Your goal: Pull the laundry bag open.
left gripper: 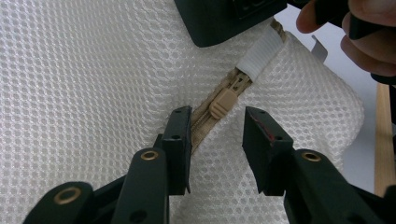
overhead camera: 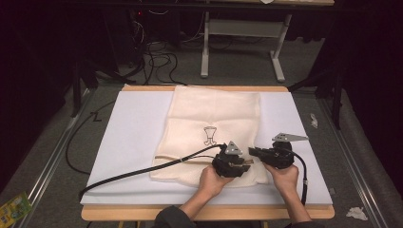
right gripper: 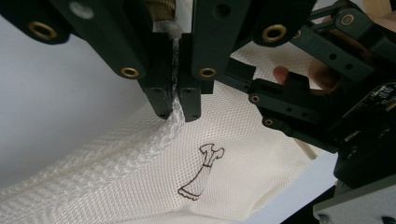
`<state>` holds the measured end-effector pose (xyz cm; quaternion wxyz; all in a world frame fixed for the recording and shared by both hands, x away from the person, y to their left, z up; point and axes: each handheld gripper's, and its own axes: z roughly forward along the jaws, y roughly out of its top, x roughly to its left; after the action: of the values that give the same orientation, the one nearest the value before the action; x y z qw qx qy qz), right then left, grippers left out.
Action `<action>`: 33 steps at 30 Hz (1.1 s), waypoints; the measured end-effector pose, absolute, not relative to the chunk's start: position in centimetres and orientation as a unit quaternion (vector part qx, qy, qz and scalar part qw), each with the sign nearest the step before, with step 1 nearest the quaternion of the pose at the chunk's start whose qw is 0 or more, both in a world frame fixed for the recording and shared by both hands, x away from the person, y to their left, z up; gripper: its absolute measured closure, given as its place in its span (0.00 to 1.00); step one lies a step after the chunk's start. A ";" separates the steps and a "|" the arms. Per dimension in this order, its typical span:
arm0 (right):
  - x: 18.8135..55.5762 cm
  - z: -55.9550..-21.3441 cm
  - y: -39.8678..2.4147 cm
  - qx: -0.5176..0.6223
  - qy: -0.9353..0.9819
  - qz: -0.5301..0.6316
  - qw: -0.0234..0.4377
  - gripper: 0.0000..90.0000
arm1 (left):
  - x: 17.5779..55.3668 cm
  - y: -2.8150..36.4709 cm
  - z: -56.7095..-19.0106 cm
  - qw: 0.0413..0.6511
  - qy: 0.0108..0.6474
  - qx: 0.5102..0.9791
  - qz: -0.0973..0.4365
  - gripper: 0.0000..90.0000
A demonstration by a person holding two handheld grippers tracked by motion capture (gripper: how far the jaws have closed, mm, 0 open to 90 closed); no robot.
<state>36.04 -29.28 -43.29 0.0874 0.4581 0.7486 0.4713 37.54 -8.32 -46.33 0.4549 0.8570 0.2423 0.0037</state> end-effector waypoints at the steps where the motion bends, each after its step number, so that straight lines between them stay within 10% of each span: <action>1: 36.0 -43.3 -29.3 0.458 0.748 0.473 0.087 0.98 | 37.6 -8.3 -46.3 0.455 0.242 0.857 0.004 0.69; 33: 36.2 -43.7 -29.0 0.455 0.754 0.465 0.087 0.98 | 37.5 -8.2 -46.0 0.472 0.234 0.850 -0.027 0.96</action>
<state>36.25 -28.95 -43.66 0.0873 0.4548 0.7545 0.4650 37.45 -8.18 -46.00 0.4719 0.8497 0.2336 -0.0265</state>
